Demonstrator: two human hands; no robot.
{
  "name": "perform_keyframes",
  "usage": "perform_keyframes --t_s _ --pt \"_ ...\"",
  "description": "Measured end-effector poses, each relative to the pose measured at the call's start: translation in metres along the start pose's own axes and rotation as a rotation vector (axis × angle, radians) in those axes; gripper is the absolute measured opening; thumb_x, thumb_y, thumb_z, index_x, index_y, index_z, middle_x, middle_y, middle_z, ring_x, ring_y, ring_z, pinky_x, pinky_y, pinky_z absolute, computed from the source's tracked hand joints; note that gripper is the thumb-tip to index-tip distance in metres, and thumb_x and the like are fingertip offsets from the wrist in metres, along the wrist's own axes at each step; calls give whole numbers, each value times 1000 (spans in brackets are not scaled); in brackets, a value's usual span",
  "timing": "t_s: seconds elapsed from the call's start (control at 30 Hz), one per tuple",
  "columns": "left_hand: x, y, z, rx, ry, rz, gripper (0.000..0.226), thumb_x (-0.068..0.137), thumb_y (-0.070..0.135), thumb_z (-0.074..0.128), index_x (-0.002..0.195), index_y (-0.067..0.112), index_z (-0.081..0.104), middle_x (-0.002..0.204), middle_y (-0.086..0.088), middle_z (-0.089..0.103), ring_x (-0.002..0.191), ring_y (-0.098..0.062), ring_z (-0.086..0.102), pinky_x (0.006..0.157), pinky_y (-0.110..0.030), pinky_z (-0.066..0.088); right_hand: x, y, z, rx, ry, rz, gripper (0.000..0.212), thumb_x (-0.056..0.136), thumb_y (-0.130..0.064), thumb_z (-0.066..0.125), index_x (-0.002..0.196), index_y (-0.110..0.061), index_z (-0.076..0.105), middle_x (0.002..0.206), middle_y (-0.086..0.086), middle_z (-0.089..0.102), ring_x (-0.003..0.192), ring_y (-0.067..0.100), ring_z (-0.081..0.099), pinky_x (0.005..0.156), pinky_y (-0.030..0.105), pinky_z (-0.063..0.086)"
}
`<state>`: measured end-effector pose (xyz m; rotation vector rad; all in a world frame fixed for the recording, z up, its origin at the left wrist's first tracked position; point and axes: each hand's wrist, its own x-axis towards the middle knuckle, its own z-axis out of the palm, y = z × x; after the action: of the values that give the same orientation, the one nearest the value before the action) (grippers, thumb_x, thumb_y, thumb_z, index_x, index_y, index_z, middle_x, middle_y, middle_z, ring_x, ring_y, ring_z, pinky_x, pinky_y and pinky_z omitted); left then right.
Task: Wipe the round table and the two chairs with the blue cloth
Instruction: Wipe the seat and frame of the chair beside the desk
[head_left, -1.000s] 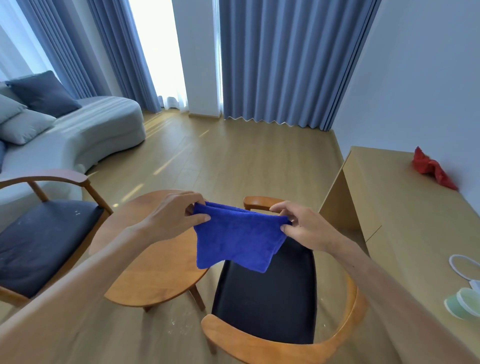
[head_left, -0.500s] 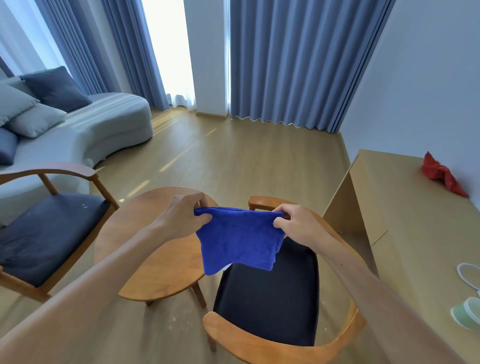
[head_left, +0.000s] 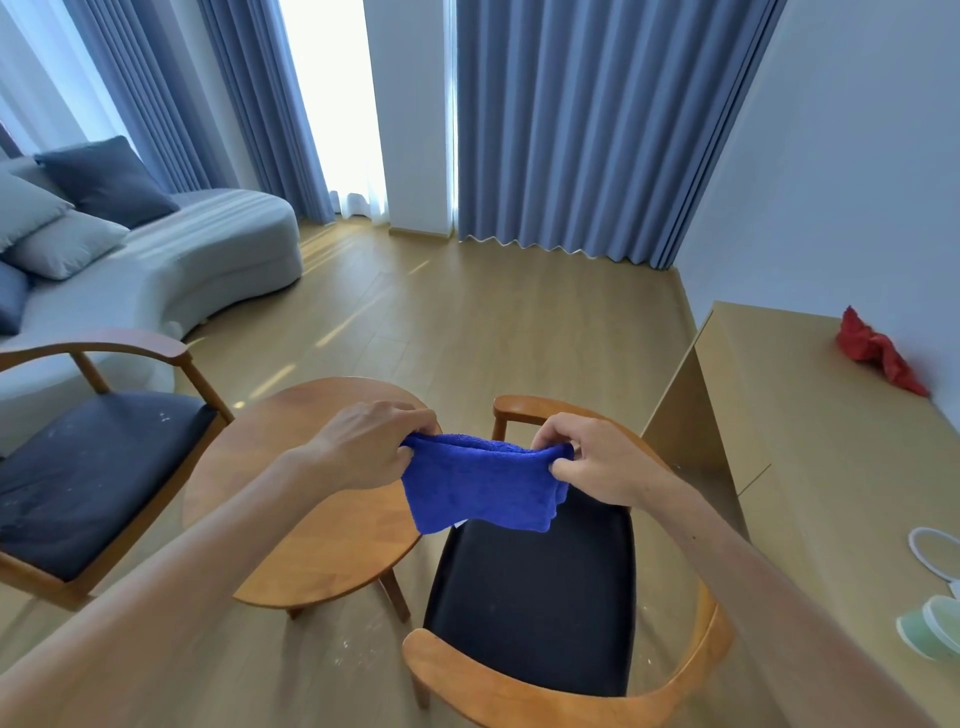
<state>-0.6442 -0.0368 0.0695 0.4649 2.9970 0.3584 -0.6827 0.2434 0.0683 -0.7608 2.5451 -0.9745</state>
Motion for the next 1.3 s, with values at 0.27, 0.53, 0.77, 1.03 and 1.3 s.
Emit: perform_keyframes --t_s 0.27,0.53,0.77,1.03,1.3 --pt "7 24 8 -152 -130 -138 51 72 -2 41 110 29 52 89 4 64 65 -10 55 53 -24 42 -3 -20 -1 145 -5 -66 31 75 3 48 78 -26 59 92 -10 71 83 5 62 70 15 49" --pt "3 42 33 -465 -250 12 30 97 24 48 123 40 46 100 9 58 54 4 61 50 -13 48 -5 -18 2 153 -8 -55 29 79 2 48 83 -23 63 90 -4 70 84 16 63 78 39 53" --pt "10 40 27 -364 -38 38 33 73 7 51 74 40 50 93 19 50 84 -10 51 70 -19 37 -10 -13 2 30 31 -106 24 77 -2 57 88 -22 65 83 -7 64 76 11 59 70 34 54" --pt "5 46 8 -381 63 223 15 64 16 52 72 29 48 98 19 53 83 -9 52 73 -24 43 0 -14 7 -151 69 -200 17 76 -4 61 88 -15 63 108 -4 51 88 9 52 76 24 43" --pt "2 56 -5 -491 77 292 7 58 8 48 59 9 42 88 15 62 76 -13 50 69 -28 40 12 -26 4 -97 -115 -319 16 69 2 59 81 -7 57 141 -3 49 138 15 32 110 30 30"
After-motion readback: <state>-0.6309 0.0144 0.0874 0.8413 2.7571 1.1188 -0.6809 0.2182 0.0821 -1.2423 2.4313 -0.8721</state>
